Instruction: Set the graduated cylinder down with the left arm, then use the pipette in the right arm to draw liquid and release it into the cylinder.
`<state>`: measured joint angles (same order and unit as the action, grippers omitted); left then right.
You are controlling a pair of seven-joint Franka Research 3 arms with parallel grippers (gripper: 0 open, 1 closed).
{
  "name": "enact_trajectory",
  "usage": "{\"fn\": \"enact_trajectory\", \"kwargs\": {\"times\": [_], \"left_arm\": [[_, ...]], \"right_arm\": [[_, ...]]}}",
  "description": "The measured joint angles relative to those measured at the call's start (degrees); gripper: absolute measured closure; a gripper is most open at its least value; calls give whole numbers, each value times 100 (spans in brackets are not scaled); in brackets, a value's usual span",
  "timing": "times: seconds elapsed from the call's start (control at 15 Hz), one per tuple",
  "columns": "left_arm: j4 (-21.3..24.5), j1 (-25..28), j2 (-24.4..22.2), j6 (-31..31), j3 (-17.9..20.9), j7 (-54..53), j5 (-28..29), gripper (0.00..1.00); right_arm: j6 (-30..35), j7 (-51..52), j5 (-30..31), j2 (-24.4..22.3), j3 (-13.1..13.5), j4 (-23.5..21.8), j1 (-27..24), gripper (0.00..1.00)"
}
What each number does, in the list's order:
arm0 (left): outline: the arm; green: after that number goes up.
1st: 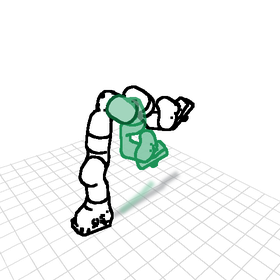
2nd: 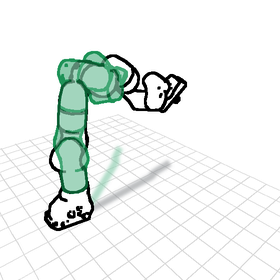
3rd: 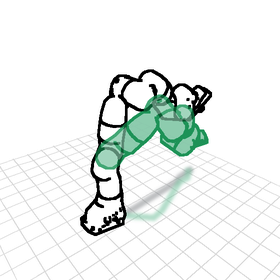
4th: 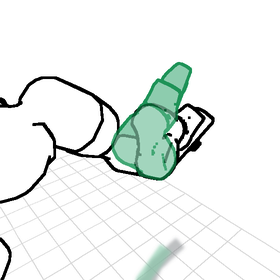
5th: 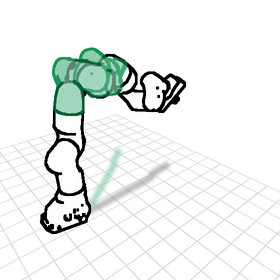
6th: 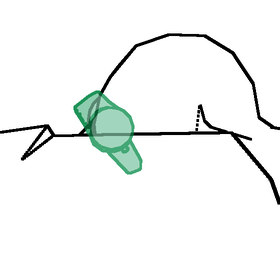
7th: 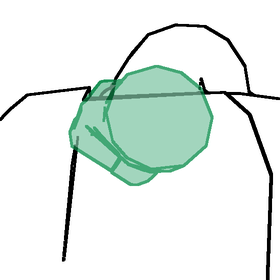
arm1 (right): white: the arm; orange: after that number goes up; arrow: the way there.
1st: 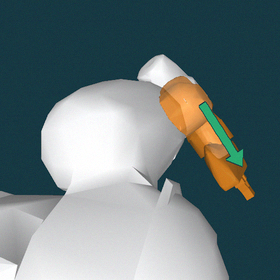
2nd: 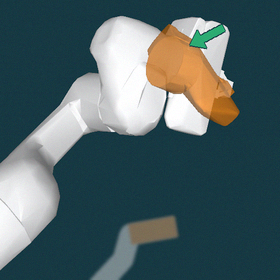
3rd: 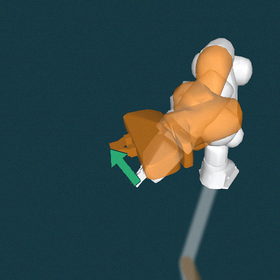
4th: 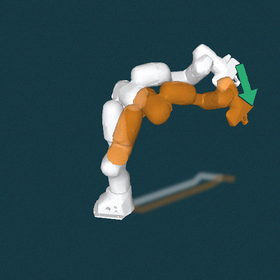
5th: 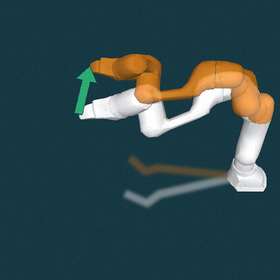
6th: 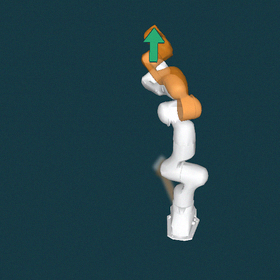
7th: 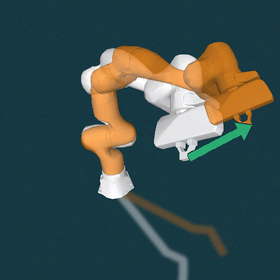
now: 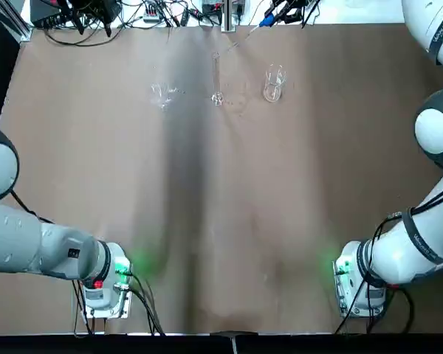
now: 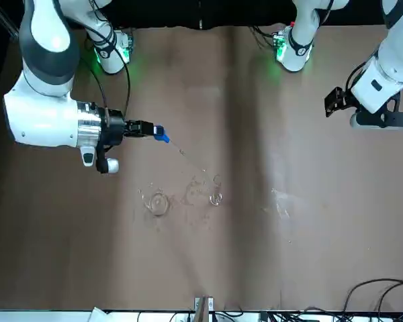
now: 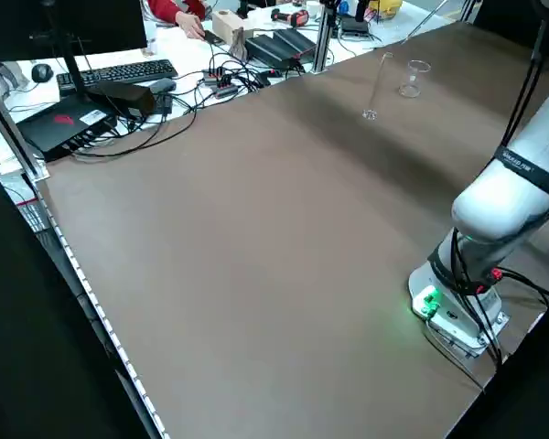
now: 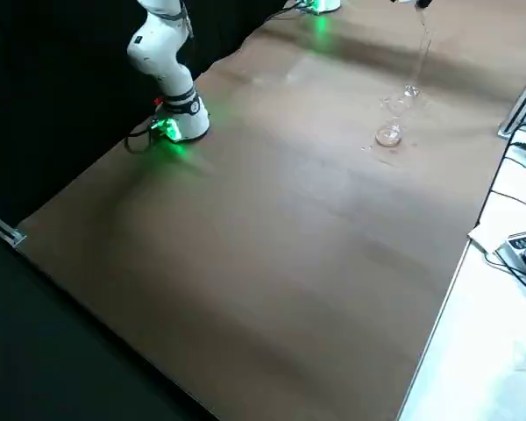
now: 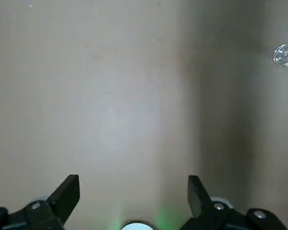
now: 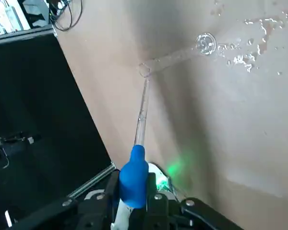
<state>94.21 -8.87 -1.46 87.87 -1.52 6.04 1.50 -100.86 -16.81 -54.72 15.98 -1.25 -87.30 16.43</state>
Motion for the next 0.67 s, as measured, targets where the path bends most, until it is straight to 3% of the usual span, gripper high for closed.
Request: {"fn": "enact_trajectory", "kwargs": {"times": [0.67], "left_arm": [[-1,0,0,0,1,0,0,0]], "right_arm": [[-751,-244,3,1,2,-12,509,74]]}}
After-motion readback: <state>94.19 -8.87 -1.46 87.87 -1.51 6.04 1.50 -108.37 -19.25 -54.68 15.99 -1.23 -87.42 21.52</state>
